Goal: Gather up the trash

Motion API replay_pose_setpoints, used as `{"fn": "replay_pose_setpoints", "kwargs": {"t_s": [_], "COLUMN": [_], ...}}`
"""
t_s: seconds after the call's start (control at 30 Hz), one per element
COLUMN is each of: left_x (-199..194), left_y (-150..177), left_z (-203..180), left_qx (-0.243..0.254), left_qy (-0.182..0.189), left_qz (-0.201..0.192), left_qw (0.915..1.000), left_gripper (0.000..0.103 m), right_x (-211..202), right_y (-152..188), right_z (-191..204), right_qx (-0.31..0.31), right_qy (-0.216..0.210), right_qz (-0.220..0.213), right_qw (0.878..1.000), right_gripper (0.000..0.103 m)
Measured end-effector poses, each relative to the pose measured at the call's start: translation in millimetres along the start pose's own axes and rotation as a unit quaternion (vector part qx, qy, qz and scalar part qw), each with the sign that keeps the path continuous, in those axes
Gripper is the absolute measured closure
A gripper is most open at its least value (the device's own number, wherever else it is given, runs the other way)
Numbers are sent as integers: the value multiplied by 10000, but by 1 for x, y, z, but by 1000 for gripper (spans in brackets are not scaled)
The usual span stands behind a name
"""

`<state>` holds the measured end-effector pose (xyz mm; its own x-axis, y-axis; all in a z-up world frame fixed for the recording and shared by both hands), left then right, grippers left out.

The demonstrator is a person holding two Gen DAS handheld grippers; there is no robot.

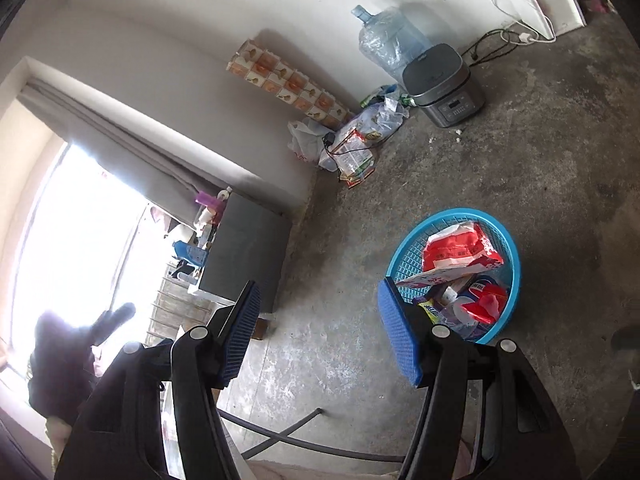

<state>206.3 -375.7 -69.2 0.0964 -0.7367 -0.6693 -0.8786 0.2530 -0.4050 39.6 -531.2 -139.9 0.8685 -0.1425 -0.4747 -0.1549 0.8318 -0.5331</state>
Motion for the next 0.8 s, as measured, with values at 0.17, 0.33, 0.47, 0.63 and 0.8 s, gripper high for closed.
{"fn": "replay_pose_setpoints", "kwargs": {"t_s": [0.17, 0.33, 0.47, 0.63, 0.8], "left_x": [-104, -183, -230, -275, -311], "left_y": [5, 16, 28, 50, 75], "left_z": [-10, 17, 53, 104, 129], "left_qx": [621, 271, -174, -637, -386], "left_qy": [-223, -584, -1015, -2012, -3109], "left_qz": [-995, -1551, -1889, -2230, -2664], "left_qw": [9929, 9858, 9766, 9517, 9115], "left_gripper": [18, 11, 9, 9, 9], "right_x": [-23, -38, -44, -54, -70], "right_y": [8, 27, 47, 70, 93], "right_z": [77, 135, 168, 206, 248], "right_qx": [-1212, -1914, -2333, -2895, -3510], "right_qy": [-129, -428, -479, -476, -460], "right_qz": [-68, -3, 86, 104, -48], "right_qw": [9925, 9806, 9712, 9559, 9352], "right_gripper": [41, 38, 36, 30, 15]}}
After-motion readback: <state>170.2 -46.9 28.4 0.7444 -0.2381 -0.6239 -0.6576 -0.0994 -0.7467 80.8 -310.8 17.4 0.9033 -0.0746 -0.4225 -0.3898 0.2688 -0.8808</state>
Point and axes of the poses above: each gripper's, at about its wrist camera, not at the fingertips, and x roughly the way its jaws point, z to its left, y to its underside, the point moved 7 cm from there along x, roughly the way its jaws point, and after that the axes turned 7 degrees about -x, right-handed, at the moved point
